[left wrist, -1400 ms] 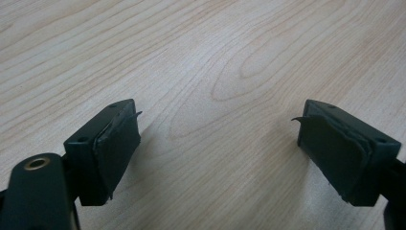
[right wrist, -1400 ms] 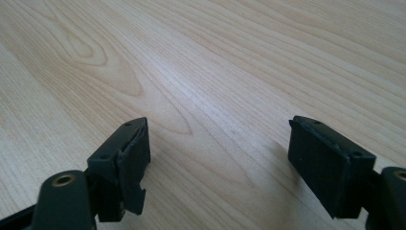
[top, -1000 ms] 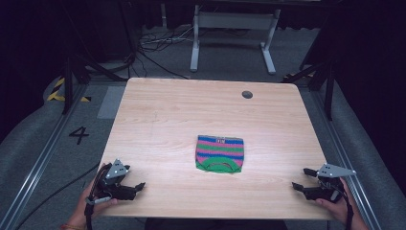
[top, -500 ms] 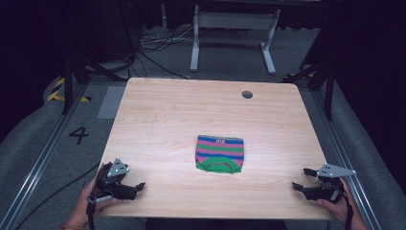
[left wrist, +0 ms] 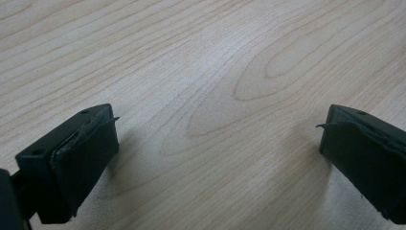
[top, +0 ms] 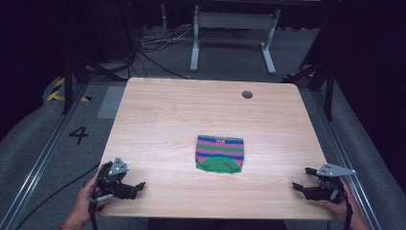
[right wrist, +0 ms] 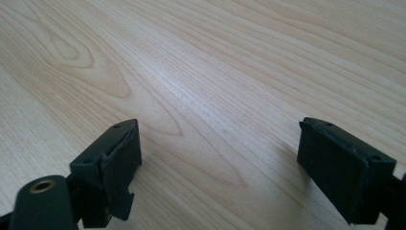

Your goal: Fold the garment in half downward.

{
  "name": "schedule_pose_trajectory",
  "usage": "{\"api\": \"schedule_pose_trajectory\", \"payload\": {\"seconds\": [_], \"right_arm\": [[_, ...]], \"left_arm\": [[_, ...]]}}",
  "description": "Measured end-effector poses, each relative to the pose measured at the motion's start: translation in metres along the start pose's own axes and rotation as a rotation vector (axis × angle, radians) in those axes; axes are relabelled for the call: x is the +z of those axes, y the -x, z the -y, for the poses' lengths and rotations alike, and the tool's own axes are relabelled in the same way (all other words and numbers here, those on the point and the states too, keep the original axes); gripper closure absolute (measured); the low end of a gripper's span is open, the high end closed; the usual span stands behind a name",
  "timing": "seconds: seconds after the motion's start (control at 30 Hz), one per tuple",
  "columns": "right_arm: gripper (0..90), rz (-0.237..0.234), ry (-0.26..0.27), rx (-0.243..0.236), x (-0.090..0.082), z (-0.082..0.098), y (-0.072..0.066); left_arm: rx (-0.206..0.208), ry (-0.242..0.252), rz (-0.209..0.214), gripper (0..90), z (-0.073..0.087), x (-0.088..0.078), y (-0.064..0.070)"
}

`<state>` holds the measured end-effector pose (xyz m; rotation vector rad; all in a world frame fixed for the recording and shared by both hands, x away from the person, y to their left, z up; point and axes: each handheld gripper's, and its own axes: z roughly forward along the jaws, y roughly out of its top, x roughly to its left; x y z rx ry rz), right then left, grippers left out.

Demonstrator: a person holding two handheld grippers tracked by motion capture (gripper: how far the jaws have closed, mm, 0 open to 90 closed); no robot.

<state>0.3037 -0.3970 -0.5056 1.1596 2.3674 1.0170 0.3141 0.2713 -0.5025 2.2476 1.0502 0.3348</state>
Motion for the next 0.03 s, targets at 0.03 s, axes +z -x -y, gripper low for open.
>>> {"api": "schedule_pose_trajectory", "payload": {"seconds": [0.03], "right_arm": [[15.1,0.001,-0.001,0.001,0.0,0.0,0.0]], "left_arm": [[0.0,0.0,0.0,0.0,0.0,0.0,0.0]]}}
